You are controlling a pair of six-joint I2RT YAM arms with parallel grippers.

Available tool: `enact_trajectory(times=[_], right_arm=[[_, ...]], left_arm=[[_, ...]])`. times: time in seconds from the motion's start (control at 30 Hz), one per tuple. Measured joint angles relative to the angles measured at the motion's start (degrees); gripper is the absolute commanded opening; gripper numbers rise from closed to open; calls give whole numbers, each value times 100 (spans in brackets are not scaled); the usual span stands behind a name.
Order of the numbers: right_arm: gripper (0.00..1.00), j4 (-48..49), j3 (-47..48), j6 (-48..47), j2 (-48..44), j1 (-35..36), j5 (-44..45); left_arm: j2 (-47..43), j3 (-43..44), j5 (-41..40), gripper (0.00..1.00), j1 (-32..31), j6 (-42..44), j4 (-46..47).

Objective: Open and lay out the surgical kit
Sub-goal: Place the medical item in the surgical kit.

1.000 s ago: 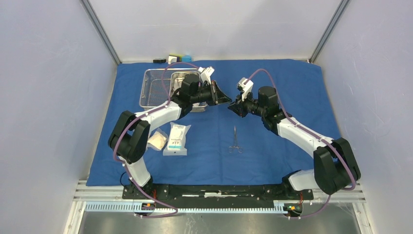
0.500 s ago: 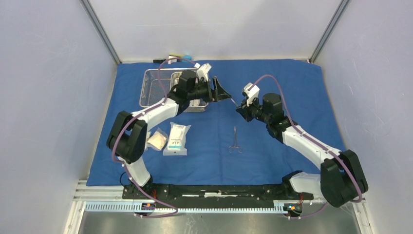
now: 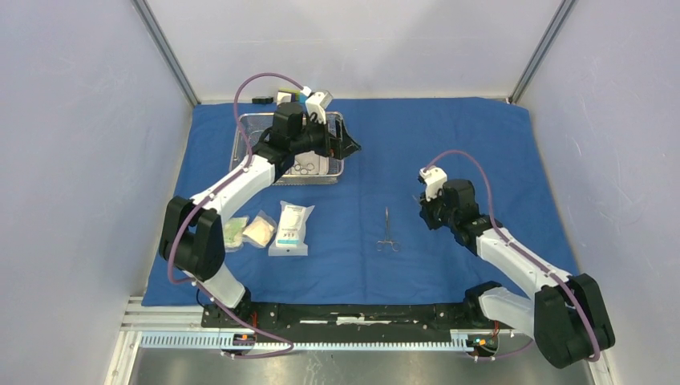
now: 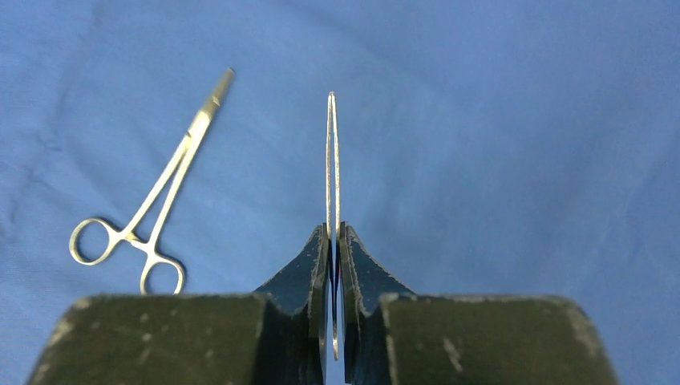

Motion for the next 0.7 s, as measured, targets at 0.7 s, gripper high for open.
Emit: enact_trajectory(times=[0.7], right_arm=[[8, -625, -710, 1143, -205, -857, 595]], left_arm=[[-2, -330, -245, 98, 98, 195, -372]])
